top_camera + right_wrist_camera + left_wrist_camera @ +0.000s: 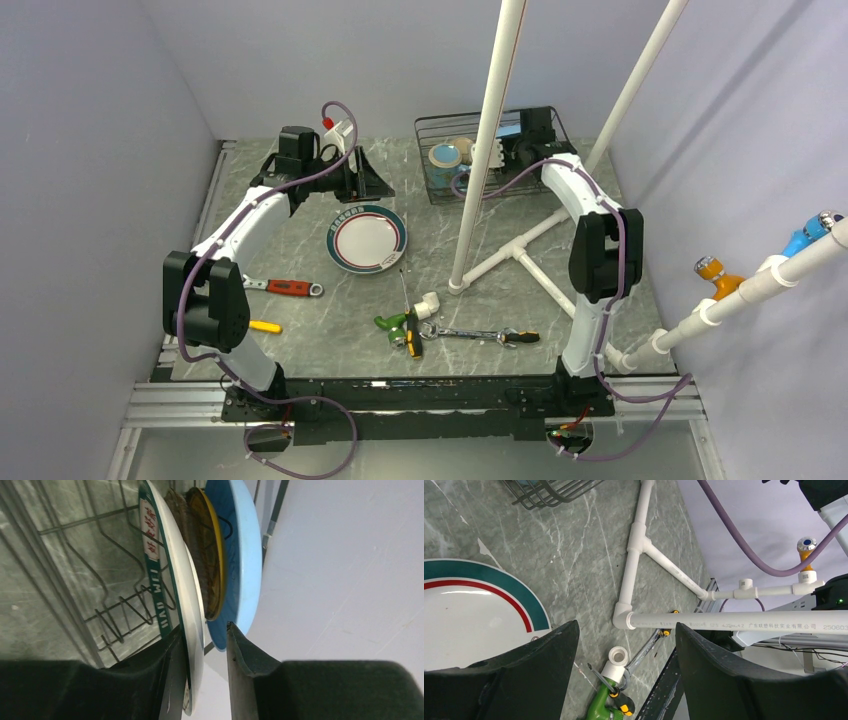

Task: Load the mixed dishes into the dish rack

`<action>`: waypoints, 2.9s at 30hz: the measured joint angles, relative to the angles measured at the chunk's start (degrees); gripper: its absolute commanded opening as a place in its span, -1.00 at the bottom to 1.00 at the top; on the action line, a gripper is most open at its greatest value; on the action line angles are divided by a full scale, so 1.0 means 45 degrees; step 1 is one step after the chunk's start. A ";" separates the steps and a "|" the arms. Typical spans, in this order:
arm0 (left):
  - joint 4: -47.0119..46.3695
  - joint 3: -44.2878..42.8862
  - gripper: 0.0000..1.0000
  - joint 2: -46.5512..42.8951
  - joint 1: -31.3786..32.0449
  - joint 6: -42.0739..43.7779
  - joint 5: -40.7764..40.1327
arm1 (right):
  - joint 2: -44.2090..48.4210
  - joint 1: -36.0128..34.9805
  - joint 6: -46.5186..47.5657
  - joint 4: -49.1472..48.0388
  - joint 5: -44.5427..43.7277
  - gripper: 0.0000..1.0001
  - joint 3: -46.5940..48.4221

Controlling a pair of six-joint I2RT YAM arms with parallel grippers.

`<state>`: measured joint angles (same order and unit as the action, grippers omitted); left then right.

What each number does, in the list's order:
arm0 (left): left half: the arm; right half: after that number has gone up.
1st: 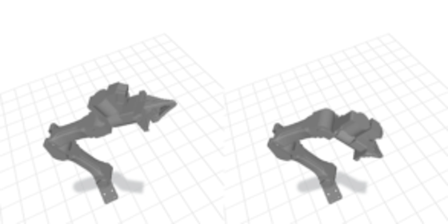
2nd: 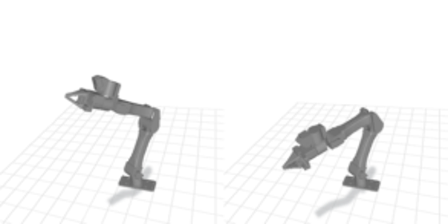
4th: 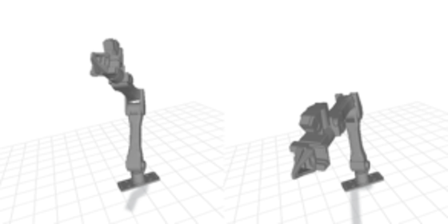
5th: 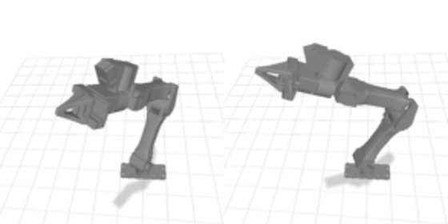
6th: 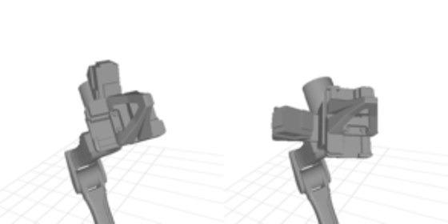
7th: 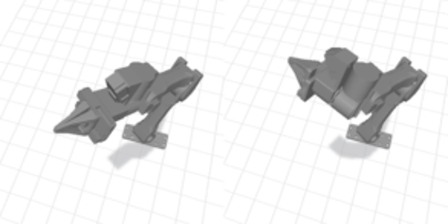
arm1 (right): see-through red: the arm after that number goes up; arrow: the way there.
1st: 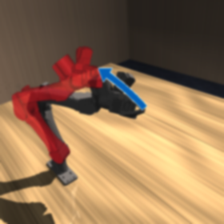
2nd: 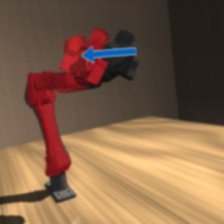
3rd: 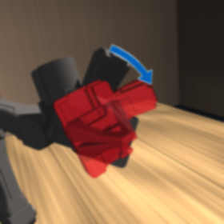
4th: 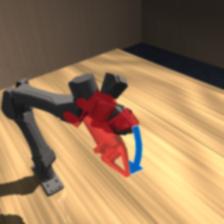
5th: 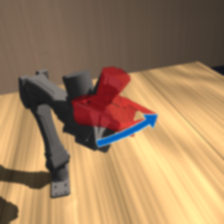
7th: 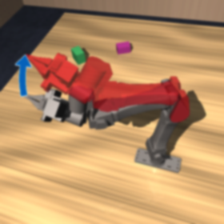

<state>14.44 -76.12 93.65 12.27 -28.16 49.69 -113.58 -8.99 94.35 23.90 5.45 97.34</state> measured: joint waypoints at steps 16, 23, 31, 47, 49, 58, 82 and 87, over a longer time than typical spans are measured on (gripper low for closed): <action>0.0034 0.0000 0.52 0.0000 -0.0019 0.0015 -0.0005 | 0.2647 -0.0364 -0.2778 0.0345 0.0457 -0.04 -0.2433; 0.0248 0.0000 0.52 0.0000 -0.0078 0.0214 -0.0083 | 0.4158 -0.0641 -0.4590 -0.0044 0.0063 -0.05 -0.4624; 0.0627 0.0000 0.52 0.0034 -0.0238 0.0525 -0.0442 | 0.6960 -0.0801 -0.7184 -0.1195 -0.0321 0.23 -0.7558; 0.1671 -0.0165 0.53 0.0199 -0.0330 0.1676 -0.2132 | 0.7815 -0.0797 -1.3809 -0.4148 -0.0627 0.99 -0.8981; 0.1715 -0.0165 0.53 0.0194 -0.0330 0.1787 -0.2501 | 0.7708 -0.0797 -1.4829 -0.4605 -0.0481 0.99 -0.9267; 0.1608 0.0146 0.52 -0.0520 -0.0330 0.2132 -0.3915 | 0.7412 -0.0797 -2.0006 -0.5926 -0.0107 0.99 -1.0360; -0.1020 0.8223 0.65 -0.4629 -0.0423 -0.4415 -0.9743 | 1.0681 -0.0651 -2.7336 -0.6722 0.3264 0.99 -1.2794; -0.1156 0.8029 0.58 -0.3211 -0.0306 -0.5537 -0.9573 | 1.0686 -0.0651 -2.7452 -0.7087 0.3599 0.99 -1.2934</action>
<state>9.23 -39.99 79.20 10.90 -53.08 6.61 -65.49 -11.92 -29.19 -7.99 21.65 39.13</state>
